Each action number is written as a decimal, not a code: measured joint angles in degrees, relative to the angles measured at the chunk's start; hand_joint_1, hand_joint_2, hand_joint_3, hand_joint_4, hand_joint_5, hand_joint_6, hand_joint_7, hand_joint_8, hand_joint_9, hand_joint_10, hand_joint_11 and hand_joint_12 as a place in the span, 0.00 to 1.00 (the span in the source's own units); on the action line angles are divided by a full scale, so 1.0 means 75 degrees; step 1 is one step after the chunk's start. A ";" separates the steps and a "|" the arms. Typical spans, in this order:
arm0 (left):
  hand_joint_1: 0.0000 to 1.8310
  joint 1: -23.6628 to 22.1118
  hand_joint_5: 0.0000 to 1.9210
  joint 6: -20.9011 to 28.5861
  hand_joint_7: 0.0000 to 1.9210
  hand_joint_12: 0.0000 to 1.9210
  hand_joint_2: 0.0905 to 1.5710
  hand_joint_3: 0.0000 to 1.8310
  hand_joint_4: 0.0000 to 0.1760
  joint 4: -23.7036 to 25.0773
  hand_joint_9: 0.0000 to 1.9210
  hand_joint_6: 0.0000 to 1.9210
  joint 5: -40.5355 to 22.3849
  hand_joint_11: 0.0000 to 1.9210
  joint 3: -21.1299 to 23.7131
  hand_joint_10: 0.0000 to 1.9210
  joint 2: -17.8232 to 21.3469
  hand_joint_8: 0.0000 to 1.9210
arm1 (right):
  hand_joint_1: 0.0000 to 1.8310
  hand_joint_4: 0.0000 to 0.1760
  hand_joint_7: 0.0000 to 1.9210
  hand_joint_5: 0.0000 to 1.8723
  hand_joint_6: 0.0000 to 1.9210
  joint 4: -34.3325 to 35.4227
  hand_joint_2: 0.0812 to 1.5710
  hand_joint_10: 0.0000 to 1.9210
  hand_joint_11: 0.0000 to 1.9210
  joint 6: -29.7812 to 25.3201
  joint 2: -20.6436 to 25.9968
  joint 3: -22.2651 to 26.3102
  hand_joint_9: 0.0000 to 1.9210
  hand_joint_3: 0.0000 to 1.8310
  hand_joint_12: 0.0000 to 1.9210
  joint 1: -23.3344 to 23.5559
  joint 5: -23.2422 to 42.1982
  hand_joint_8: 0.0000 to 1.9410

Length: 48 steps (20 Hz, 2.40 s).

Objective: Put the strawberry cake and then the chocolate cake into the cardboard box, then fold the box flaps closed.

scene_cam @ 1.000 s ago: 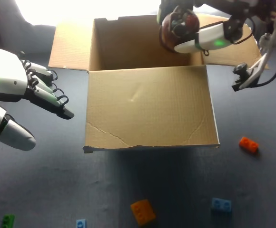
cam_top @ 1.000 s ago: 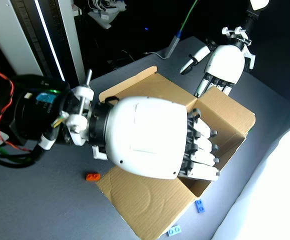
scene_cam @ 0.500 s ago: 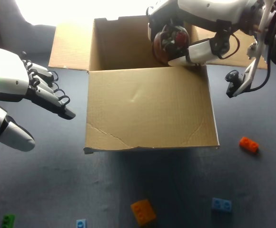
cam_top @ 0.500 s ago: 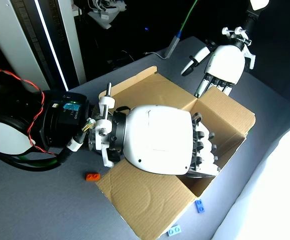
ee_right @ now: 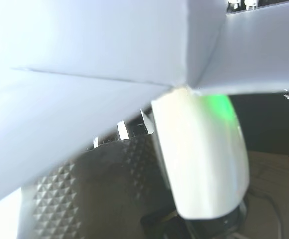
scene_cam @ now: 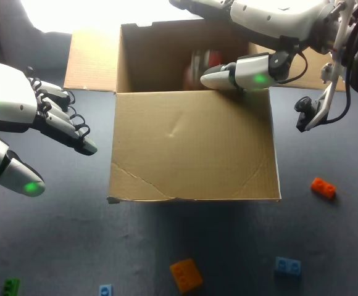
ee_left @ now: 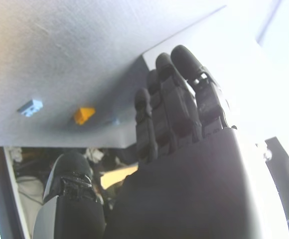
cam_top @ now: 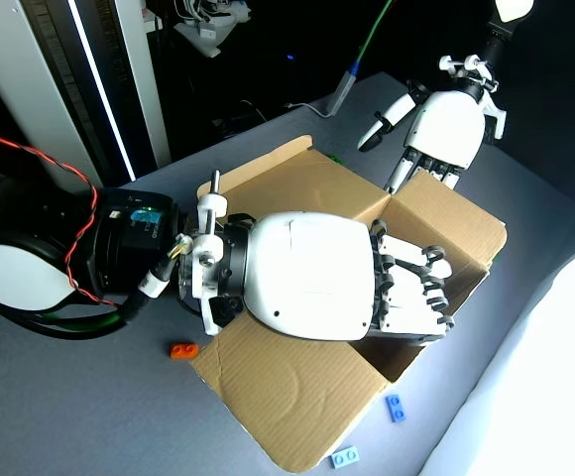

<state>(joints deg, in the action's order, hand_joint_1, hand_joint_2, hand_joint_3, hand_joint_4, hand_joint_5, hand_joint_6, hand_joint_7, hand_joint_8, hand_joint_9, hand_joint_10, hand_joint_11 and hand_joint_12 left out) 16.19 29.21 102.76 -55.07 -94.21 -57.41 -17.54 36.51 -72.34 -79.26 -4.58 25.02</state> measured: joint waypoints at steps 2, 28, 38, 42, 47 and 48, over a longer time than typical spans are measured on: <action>0.06 0.0000 0.17 0.0000 0.21 0.64 0.72 0.00 0.32 -0.0015 0.24 0.00 0.0000 0.02 0.0000 0.00 -0.0003 0.00 | 0.33 0.00 0.02 0.00 0.00 -0.0009 0.59 0.01 0.00 -0.0023 0.0067 0.0006 0.01 0.00 0.09 0.0009 0.0003 0.00; 0.02 -0.0565 0.18 -0.0662 0.23 0.68 0.73 0.00 0.29 -0.0554 0.26 0.01 0.0772 0.01 -0.0321 0.01 -0.0143 0.01 | 0.14 0.00 0.28 0.19 0.03 -0.0221 0.72 0.09 0.00 -0.1186 0.4683 0.2716 0.25 0.00 0.65 -0.0857 0.0195 0.02; 0.03 -0.1673 0.27 -0.0309 0.32 0.72 0.74 0.00 0.01 0.0090 0.33 0.01 0.0501 0.03 -0.0801 0.03 -0.0350 0.00 | 0.15 0.00 0.40 0.33 0.08 -0.1358 0.74 0.43 0.03 -0.0810 0.4441 0.1944 0.25 0.00 0.83 -0.1929 0.1067 0.02; 0.01 -0.2110 0.25 -0.0207 0.30 0.72 0.74 0.00 0.04 0.0286 0.32 0.00 0.0306 0.01 -0.0915 0.02 -0.0411 0.00 | 0.17 0.00 0.37 0.29 0.06 -0.1413 0.73 0.38 0.00 -0.0886 0.4202 0.1620 0.22 0.00 0.81 -0.2276 0.1067 0.00; 0.02 -0.2570 0.25 -0.0093 0.30 0.71 0.74 0.00 0.09 0.0443 0.31 0.00 0.0219 0.02 -0.0901 0.02 -0.0420 0.00 | 0.16 0.00 0.33 0.27 0.04 -0.1384 0.73 0.32 0.00 -0.1262 0.4057 0.1515 0.20 0.00 0.77 -0.2445 0.1026 0.00; 0.02 -0.2602 0.25 -0.0082 0.29 0.71 0.74 0.00 0.06 0.0414 0.31 0.00 0.0184 0.02 -0.0889 0.02 -0.0420 0.00 | 0.14 0.00 0.32 0.26 0.03 -0.1419 0.73 0.32 0.00 -0.1373 0.4039 0.1486 0.19 0.00 0.76 -0.2530 0.1157 0.00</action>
<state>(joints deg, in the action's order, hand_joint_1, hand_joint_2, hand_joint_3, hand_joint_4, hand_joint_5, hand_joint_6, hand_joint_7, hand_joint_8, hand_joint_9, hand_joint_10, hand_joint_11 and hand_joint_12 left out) -3.33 28.60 105.86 -53.69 -100.88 -60.55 -28.18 26.22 -42.04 -68.12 -23.55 33.69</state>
